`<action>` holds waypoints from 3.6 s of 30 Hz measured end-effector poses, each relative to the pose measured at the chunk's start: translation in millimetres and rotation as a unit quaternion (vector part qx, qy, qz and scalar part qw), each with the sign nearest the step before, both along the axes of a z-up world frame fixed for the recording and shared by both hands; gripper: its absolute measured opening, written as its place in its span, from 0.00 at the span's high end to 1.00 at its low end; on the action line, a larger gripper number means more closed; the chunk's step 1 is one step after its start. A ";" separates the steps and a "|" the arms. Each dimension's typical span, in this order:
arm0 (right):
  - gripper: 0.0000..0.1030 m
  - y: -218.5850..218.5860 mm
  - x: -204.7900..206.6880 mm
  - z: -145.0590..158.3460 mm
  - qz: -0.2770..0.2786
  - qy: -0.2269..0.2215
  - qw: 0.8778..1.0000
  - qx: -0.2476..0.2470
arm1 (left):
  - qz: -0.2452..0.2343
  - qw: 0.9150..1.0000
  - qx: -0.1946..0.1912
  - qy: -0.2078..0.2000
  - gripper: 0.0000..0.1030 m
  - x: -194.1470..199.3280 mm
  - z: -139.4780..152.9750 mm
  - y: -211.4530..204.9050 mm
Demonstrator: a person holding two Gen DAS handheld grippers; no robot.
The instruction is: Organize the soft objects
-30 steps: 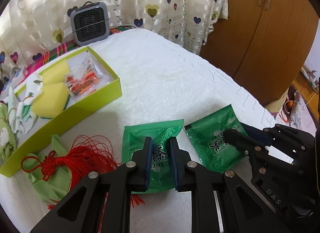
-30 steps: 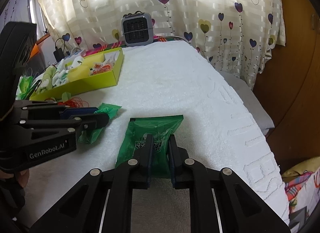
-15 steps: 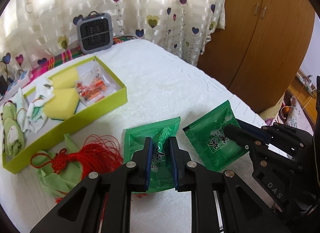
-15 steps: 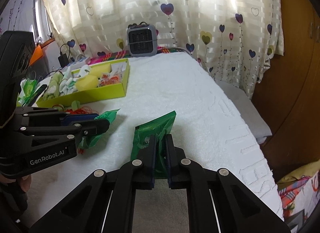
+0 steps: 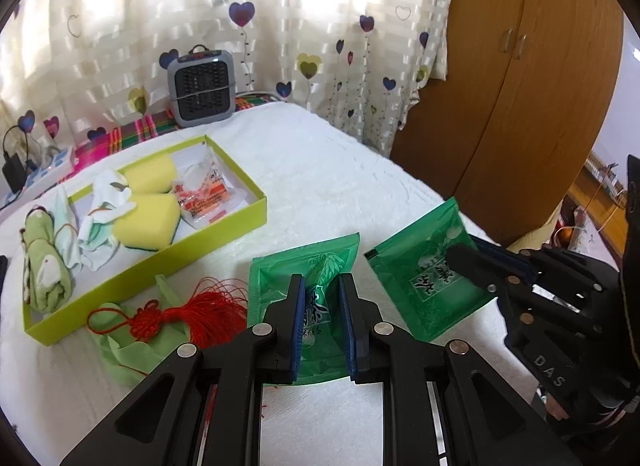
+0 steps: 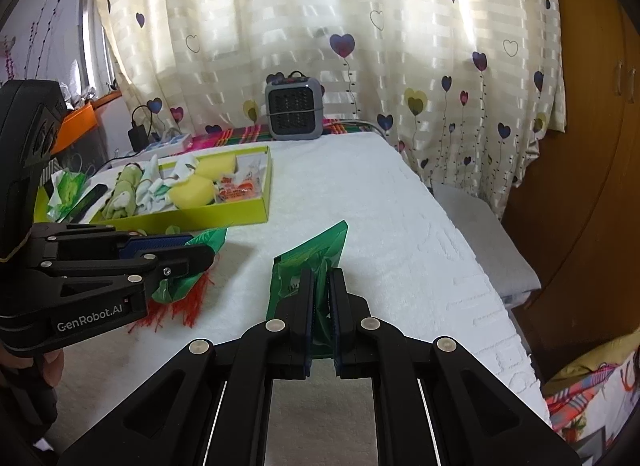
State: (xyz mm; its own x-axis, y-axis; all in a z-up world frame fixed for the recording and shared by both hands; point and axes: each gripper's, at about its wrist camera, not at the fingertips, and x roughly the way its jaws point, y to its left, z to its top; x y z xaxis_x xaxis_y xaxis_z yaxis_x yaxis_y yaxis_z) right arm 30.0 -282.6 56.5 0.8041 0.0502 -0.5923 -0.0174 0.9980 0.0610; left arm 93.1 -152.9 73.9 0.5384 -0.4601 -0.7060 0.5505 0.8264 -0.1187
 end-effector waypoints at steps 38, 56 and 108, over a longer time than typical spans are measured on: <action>0.93 45.9 52.2 57.1 0.066 -0.054 0.996 -0.015 | 0.110 0.992 -0.044 -0.037 0.85 56.9 57.9 103.7; 0.93 69.0 137.6 39.6 0.089 -0.018 0.996 0.013 | 0.166 0.986 -0.027 -0.002 0.85 130.1 28.6 148.7; 0.87 72.4 212.8 -20.8 0.089 0.071 0.993 0.006 | 0.174 0.984 0.031 0.008 0.80 172.1 -23.7 136.7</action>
State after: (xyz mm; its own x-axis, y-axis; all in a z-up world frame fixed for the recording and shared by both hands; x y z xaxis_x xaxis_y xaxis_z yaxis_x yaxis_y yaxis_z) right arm 242.8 -210.2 35.7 0.6897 0.1923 -0.6981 -0.1836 0.9790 0.0883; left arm 265.2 -16.3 50.3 0.6442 -0.2065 -0.7364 0.2320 0.9702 -0.0692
